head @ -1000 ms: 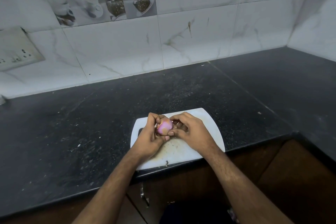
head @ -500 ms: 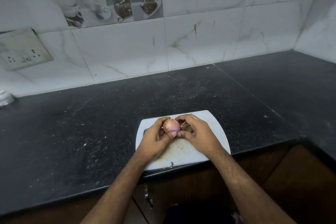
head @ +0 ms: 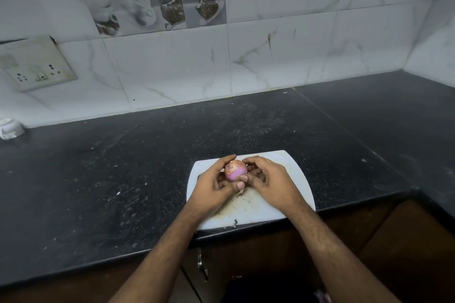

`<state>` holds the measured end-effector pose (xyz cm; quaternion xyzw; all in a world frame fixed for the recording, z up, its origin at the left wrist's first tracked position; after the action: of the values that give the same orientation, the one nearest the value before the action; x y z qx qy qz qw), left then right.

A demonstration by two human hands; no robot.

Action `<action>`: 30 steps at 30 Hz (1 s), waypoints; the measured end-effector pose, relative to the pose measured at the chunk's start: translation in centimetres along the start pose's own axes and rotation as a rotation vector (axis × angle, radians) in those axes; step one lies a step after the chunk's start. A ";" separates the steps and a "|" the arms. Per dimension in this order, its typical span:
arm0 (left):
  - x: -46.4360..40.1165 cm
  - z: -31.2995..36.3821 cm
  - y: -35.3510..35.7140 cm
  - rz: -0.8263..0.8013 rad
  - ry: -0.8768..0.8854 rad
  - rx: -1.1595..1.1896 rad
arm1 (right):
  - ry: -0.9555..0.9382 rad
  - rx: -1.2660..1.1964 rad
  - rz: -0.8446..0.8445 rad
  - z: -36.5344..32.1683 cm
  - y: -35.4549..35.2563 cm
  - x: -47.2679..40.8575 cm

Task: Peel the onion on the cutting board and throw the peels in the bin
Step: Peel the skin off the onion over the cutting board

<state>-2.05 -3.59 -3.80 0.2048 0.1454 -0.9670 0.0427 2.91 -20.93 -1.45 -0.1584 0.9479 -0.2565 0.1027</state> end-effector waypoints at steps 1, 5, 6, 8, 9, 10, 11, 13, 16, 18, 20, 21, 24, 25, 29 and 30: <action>0.0 0.0 0.0 0.001 0.012 -0.018 | -0.007 0.012 0.006 -0.1 -0.1 0.1; 0.0 0.1 0.0 -0.017 0.017 -0.054 | -0.141 0.080 0.119 -1.2 -0.6 0.9; 0.0 0.1 0.0 -0.026 0.015 -0.059 | -0.181 0.084 0.148 -1.4 -0.7 1.2; 0.0 0.2 0.1 -0.042 0.026 -0.085 | -0.227 0.112 0.170 -1.5 -0.7 1.3; -0.1 0.3 0.1 -0.047 0.041 -0.107 | -0.227 0.124 0.160 -1.5 -0.6 1.3; -0.2 0.4 0.1 -0.049 0.060 -0.133 | -0.218 0.130 0.145 -1.4 -0.4 1.2; -0.2 0.6 0.1 -0.051 0.083 -0.157 | -0.209 0.127 0.134 -1.4 -0.4 1.1; -0.2 0.8 0.0 -0.050 0.124 -0.190 | -0.199 0.097 0.125 -1.3 -0.5 1.0; -0.2 1.0 0.0 -0.068 0.151 -0.207 | -0.189 0.066 0.132 -1.3 -0.7 1.0; -0.2 1.0 0.1 -0.090 0.150 -0.207 | -0.158 0.040 0.142 -1.2 -0.8 0.8; -0.3 1.0 0.2 -0.099 0.148 -0.209 | -0.126 0.025 0.147 -1.0 -0.8 0.7; -0.3 1.0 0.2 -0.099 0.152 -0.214 | -0.120 0.032 0.148 -1.0 -0.8 0.7; -0.3 1.0 0.2 -0.096 0.164 -0.229 | -0.134 0.131 0.143 -0.9 -0.4 0.7; -0.3 1.0 0.2 -0.093 0.164 -0.231 | -0.138 0.173 0.138 -0.9 -0.3 0.7; -0.3 1.0 0.4 -0.090 0.153 -0.223 | -0.133 0.318 0.098 -1.3 0.2 0.7; -0.3 1.0 0.4 -0.095 0.148 -0.221 | -0.132 0.352 0.081 -1.4 0.4 0.7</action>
<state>-2.10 -4.26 -2.95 0.2624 0.2631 -0.9284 0.0084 1.74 -20.21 -0.51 -0.1161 0.8852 -0.4031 0.2010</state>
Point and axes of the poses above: each hand's wrist, its own x-axis away from the middle knuckle, its own y-axis out of the palm, z = x × y, the point moved 5 cm from there along -x, towards the middle knuckle, and after that the axes turned 15 degrees about y, right-handed, at the moved point
